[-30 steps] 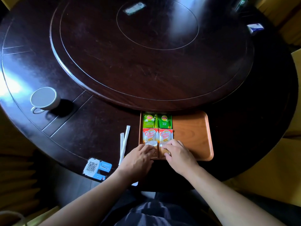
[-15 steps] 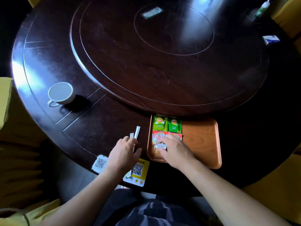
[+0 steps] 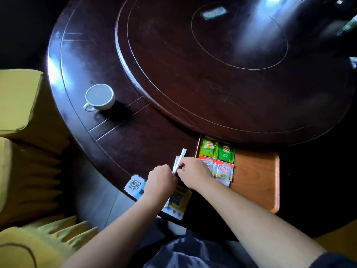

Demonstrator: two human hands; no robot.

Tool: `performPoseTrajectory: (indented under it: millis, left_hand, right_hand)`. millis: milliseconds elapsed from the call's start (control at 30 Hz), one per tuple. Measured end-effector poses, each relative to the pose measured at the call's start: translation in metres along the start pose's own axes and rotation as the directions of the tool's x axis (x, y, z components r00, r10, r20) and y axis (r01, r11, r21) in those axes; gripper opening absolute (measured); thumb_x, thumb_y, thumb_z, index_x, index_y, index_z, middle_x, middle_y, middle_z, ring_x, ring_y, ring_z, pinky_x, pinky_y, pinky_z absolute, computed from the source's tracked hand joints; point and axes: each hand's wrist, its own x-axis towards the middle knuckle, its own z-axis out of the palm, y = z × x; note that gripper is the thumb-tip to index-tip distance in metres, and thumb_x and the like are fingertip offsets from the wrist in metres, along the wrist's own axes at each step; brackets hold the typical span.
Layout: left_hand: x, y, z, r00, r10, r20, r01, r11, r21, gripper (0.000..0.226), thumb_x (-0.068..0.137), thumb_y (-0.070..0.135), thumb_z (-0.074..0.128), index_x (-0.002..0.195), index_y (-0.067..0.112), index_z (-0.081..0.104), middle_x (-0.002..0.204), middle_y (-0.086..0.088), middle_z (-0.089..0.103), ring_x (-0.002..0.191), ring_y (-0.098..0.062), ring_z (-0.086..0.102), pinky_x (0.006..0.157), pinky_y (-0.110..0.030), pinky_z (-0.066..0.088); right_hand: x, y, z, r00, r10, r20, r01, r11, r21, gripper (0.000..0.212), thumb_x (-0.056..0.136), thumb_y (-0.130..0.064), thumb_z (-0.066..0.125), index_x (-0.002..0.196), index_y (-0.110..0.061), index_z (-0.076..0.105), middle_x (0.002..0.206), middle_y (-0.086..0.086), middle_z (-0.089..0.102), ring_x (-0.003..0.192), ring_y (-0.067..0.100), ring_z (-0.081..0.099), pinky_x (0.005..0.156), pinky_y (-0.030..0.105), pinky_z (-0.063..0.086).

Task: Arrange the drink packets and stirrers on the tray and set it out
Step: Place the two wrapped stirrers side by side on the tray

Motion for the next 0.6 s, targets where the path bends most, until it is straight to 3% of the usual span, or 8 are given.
performPoseTrajectory:
  millis: [100,200,267,367,500,600]
  left_hand:
    - [-0.001,0.005,-0.005,0.999,-0.034,0.039,0.035,0.999,-0.038,0.024,0.084,0.026,0.053,0.066,0.011,0.05,0.065,-0.004,0.057,0.059,-0.027,0.052,0.052,-0.032,0.034]
    - [-0.001,0.007,-0.012,0.997,-0.051,0.062,0.056,0.996,-0.075,0.022,0.08,0.026,0.055,0.065,0.01,0.051,0.06,-0.002,0.053,0.058,-0.026,0.051,0.051,-0.032,0.035]
    - [-0.001,0.004,-0.016,0.996,-0.056,0.073,0.064,0.992,-0.113,0.026,0.077,0.031,0.06,0.064,0.009,0.056,0.061,-0.002,0.057,0.062,-0.028,0.056,0.055,-0.031,0.037]
    - [0.001,-0.003,-0.025,0.995,-0.079,0.056,0.09,0.969,-0.231,0.027,0.074,0.039,0.071,0.072,0.012,0.067,0.071,0.001,0.067,0.072,-0.021,0.062,0.059,-0.029,0.042]
    - [0.003,-0.014,-0.041,0.996,-0.065,0.068,0.087,0.913,-0.4,0.02,0.074,0.035,0.072,0.071,0.016,0.069,0.065,0.0,0.071,0.062,-0.015,0.066,0.055,-0.03,0.054]
    - [0.006,-0.021,-0.05,0.994,0.001,0.113,0.063,0.825,-0.561,0.017,0.079,0.031,0.072,0.073,0.015,0.07,0.069,-0.007,0.076,0.064,-0.027,0.074,0.062,-0.047,0.062]
  right_hand:
    - [0.004,-0.009,0.003,0.993,0.118,-0.015,-0.115,0.987,0.114,0.012,0.084,-0.023,0.064,0.086,-0.014,0.072,0.095,0.004,0.068,0.089,0.029,0.061,0.067,0.031,0.042]
    - [0.006,-0.013,0.004,0.978,0.207,0.013,-0.203,0.945,0.257,0.026,0.083,-0.022,0.064,0.058,-0.014,0.064,0.06,0.002,0.059,0.059,0.025,0.055,0.053,0.029,0.039]
    - [0.008,-0.015,0.007,0.967,0.244,0.071,-0.253,0.898,0.361,0.032,0.079,-0.024,0.066,0.05,-0.012,0.059,0.049,-0.001,0.052,0.052,0.023,0.052,0.051,0.031,0.042]
    - [0.012,-0.017,0.012,0.945,0.281,0.17,-0.327,0.766,0.553,0.023,0.074,-0.028,0.067,0.059,-0.011,0.072,0.055,0.004,0.065,0.054,0.023,0.06,0.065,0.047,0.06]
    - [0.009,-0.018,0.009,0.944,0.197,0.263,-0.329,0.575,0.749,0.018,0.087,-0.02,0.069,0.084,-0.003,0.075,0.072,0.01,0.068,0.063,0.021,0.062,0.067,0.038,0.057]
    - [0.004,-0.018,0.0,0.955,0.112,0.276,-0.297,0.452,0.841,0.018,0.09,-0.014,0.07,0.1,0.001,0.07,0.084,0.015,0.073,0.074,0.027,0.072,0.071,0.038,0.061]
